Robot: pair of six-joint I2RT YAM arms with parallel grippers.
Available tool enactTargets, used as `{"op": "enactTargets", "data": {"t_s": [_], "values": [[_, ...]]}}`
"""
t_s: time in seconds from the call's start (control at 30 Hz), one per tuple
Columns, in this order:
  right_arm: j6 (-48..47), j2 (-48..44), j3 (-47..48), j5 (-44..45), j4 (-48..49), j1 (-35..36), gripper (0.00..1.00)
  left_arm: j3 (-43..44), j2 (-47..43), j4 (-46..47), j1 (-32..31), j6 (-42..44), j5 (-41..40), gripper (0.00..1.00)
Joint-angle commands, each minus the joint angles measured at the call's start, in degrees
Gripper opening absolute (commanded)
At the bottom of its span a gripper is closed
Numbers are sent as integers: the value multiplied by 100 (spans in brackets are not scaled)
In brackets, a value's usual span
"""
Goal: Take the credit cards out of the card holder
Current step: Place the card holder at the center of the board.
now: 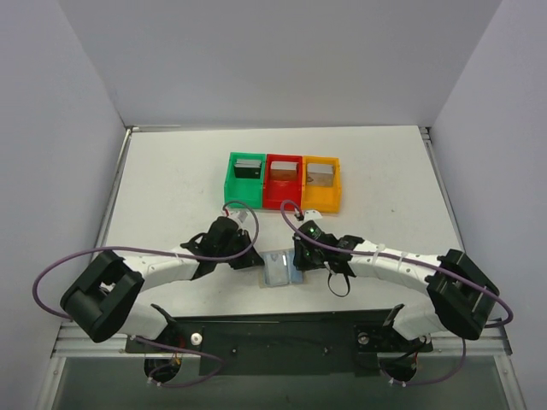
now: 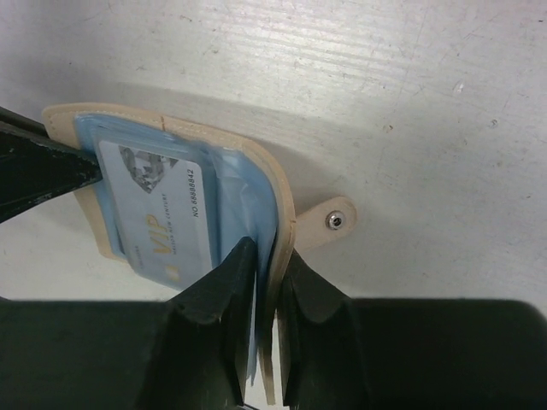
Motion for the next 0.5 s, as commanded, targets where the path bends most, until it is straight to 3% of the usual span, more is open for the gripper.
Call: {"op": "enactTargets", "data": {"t_s": [0.0,0.2,0.37,0.47], "values": [[-8,104,-81,205,-320,-134,15,341,65,-452,167,296,-621,0],[62,140,-55,205,-460,-205,33,692,399,-1102,193,515,-683,9],[62,8,-11,257,-663,-231,42,720,294,-1384,185,560,-876,32],[71,-141,50,327,-838,-240,45,728,84,-1480,193,612,-1016,40]]}}
